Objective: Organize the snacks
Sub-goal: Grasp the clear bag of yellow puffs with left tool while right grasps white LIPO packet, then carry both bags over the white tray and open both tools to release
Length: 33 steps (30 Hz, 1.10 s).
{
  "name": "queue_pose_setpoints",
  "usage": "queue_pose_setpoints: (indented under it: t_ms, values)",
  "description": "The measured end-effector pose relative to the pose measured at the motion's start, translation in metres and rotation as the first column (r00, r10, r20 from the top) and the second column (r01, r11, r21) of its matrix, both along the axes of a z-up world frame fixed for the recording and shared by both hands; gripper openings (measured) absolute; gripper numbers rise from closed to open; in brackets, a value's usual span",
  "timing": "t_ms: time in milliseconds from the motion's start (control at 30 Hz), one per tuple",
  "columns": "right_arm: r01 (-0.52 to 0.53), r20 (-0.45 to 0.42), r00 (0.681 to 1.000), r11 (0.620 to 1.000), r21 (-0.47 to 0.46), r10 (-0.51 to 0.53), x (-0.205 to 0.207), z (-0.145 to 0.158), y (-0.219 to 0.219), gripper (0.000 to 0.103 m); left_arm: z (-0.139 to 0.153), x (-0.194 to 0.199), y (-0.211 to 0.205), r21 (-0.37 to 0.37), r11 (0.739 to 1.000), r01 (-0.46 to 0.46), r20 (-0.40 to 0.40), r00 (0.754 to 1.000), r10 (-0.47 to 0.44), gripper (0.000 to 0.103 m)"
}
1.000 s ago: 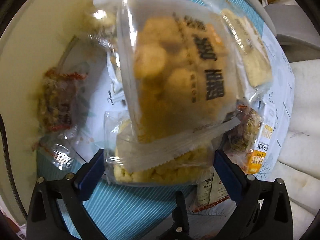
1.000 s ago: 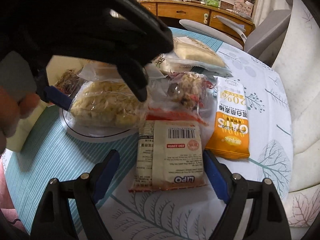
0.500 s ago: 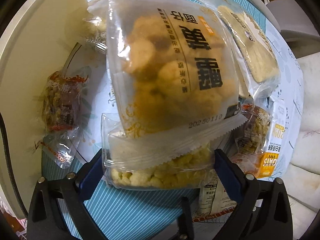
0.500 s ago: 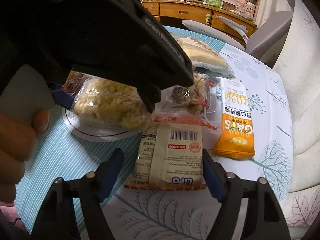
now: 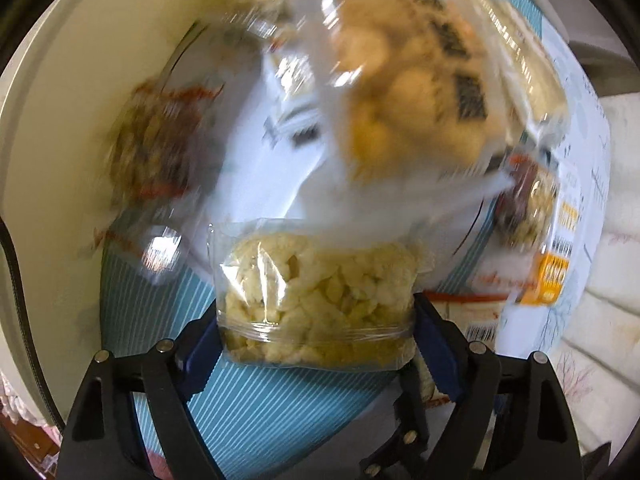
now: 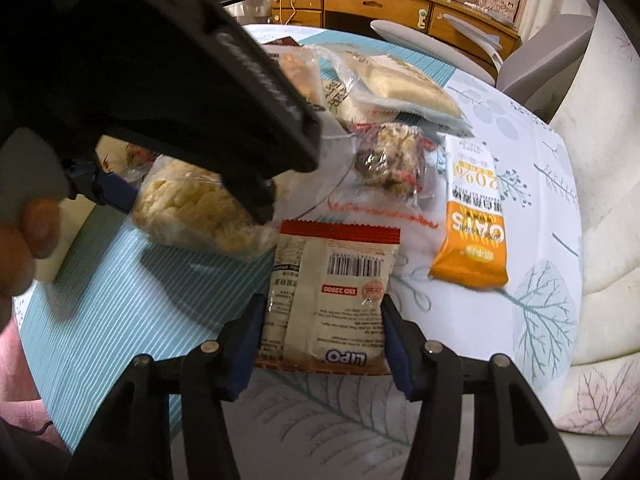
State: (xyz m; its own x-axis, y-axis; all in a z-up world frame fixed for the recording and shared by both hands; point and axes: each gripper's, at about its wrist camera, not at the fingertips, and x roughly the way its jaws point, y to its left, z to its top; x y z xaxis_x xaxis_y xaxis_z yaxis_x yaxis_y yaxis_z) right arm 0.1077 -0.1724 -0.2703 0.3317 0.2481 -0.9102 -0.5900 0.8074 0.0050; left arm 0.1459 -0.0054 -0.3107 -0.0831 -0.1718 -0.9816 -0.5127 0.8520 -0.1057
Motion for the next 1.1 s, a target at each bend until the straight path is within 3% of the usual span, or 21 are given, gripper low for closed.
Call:
queue_pose_setpoints:
  t_ms: [200,533,733,1000,1100]
  values:
    - [0.035,-0.036,0.999,0.999,-0.015,-0.035,-0.010,0.007,-0.007,0.055,0.008,-0.033,0.004,-0.021,0.999,0.032,-0.061,0.998,-0.033,0.084]
    - [0.157,-0.047,0.987,0.987,0.018,-0.156,-0.016,0.038,-0.019,0.055,0.054,-0.079,0.011,-0.065,0.992,0.106,-0.022,0.994,-0.108,0.084]
    - [0.218,-0.038,0.976,0.974,0.057,-0.216,-0.023,0.062,-0.016,0.055,0.099,-0.098,0.029,-0.101,0.981,0.165,0.058,0.985,-0.160,0.084]
    - [0.276,0.003,0.961,0.956,0.100,-0.278,-0.036,0.097,0.011,0.055,0.164,-0.085,0.065,-0.120,0.966,0.229,0.205,0.958,-0.202,0.084]
    - [0.284,0.026,0.957,0.951,0.123,-0.289,-0.040,0.112,0.026,0.055,0.173,-0.082,0.079,-0.110,0.967,0.229,0.248,0.948,-0.197,0.084]
